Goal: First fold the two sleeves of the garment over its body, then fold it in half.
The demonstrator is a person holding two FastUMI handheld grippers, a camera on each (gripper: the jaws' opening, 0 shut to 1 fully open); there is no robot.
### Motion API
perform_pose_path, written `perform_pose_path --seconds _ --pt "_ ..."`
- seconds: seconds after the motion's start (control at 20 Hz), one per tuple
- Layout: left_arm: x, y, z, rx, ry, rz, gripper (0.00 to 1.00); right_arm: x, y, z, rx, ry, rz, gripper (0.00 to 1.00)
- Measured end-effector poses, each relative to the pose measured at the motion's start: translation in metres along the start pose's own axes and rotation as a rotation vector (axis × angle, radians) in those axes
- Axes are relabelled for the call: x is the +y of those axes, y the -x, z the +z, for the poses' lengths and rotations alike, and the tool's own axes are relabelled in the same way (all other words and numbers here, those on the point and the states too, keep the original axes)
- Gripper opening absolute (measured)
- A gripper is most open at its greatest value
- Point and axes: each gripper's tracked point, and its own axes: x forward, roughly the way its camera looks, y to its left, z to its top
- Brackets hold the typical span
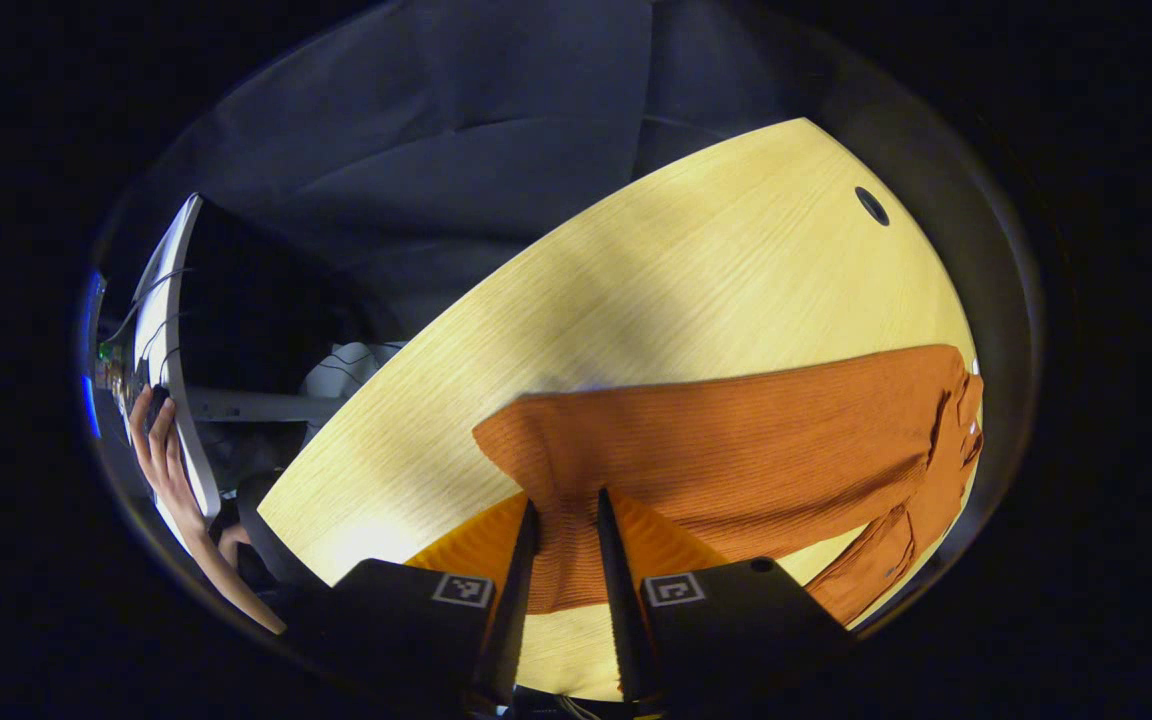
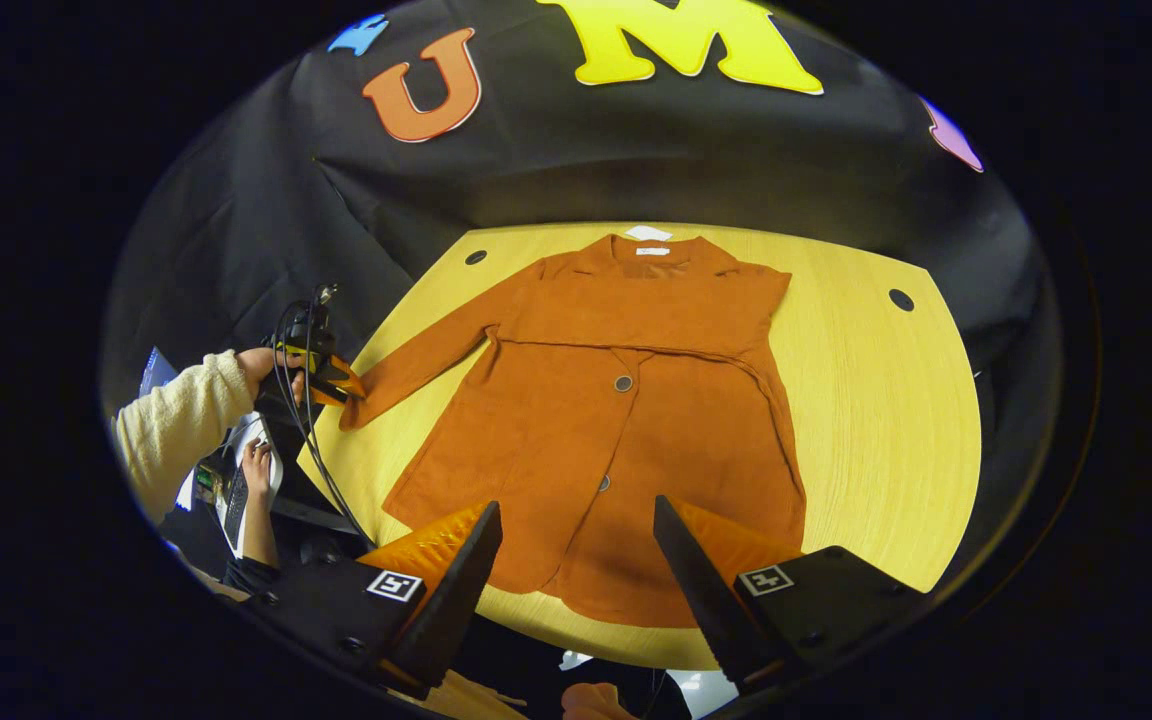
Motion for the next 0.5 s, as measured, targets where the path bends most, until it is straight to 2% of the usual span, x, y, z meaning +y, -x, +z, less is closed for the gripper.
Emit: perform_pose_path --seconds 0.15,0.25,0.5 --pt "-0.0072 -0.0005 0.001 -0.007 -0.025 -0.019 0.19 0.0033 0.0 -0.0015 0.01 0.026 0.003 0.98" --pt "-0.0076 0.001 0.0002 -0.013 -0.03 -0.02 0.1 0.0034 0.0004 -0.0012 0.012 0.036 0.005 0.98" --pt "-0.009 0.0026 0.0031 -0.042 -0.008 -0.042 0.04 -0.0025 0.0008 0.0037 0.011 0.024 0.008 0.98"
